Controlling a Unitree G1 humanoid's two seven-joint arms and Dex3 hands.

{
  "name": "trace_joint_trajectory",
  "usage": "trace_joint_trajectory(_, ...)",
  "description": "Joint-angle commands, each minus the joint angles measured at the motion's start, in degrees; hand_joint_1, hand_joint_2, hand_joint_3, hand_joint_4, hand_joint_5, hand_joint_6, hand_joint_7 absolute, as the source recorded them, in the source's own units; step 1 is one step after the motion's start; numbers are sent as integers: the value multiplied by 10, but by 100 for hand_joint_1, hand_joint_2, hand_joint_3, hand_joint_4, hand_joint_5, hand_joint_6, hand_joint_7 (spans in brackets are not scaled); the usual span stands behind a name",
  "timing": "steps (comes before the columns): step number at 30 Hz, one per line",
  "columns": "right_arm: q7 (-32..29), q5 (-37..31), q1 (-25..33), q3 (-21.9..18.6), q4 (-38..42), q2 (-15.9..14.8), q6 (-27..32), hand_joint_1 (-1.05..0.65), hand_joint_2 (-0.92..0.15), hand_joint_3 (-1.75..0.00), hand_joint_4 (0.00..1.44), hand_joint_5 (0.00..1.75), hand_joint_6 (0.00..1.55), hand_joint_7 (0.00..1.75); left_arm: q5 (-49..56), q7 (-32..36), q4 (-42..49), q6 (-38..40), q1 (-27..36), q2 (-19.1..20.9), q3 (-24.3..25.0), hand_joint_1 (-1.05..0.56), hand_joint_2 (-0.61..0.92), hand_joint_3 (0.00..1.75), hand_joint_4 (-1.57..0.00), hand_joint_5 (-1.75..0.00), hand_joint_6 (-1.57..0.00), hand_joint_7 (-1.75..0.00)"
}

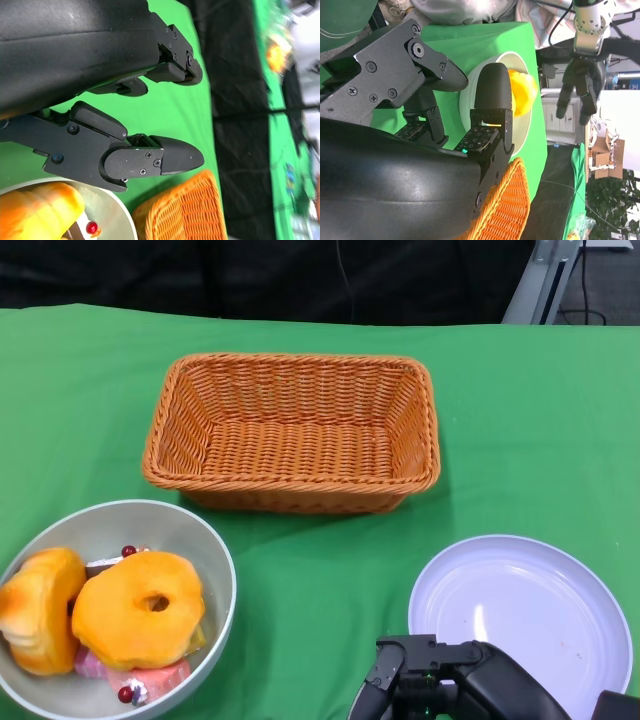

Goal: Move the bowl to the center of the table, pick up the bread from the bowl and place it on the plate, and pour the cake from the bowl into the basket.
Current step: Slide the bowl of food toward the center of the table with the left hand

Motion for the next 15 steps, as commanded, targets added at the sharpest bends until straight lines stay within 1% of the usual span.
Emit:
trace_joint_trajectory(1, -1, 3, 0, 1, 5, 0, -10, -9, -49, -110, 79, 156, 80, 111, 12, 18, 11, 37, -18, 10, -9, -71, 92, 56, -30, -2, -27, -1)
trace_joint_trajectory(4, 0, 3, -1, 1, 4, -1, -4, -10, -49, -110, 79, 156, 80, 111, 8, 20, 15, 60, -23, 7, -9, -71, 92, 55, -27, 0, -26, 0)
trace_joint_trajectory(8, 2, 0, -4, 2, 12, -1, -17, -8, -49, -110, 78, 156, 79, 111, 35, 12, 3, 103, -24, 24, -41, -73, 92, 58, -25, 0, -22, 0)
trace_joint_trajectory(12, 2, 1, -6, 2, 18, 0, -20, -10, -48, -110, 78, 157, 80, 111, 50, 29, -10, 142, -26, 21, -50, -74, 92, 58, -28, -2, -27, -3)
trace_joint_trajectory(15, 2, 1, -7, 3, 21, 2, -22, -8, -48, -111, 79, 157, 80, 111, 49, 22, -12, 168, -30, 22, -54, -72, 92, 58, -28, -1, -27, -2)
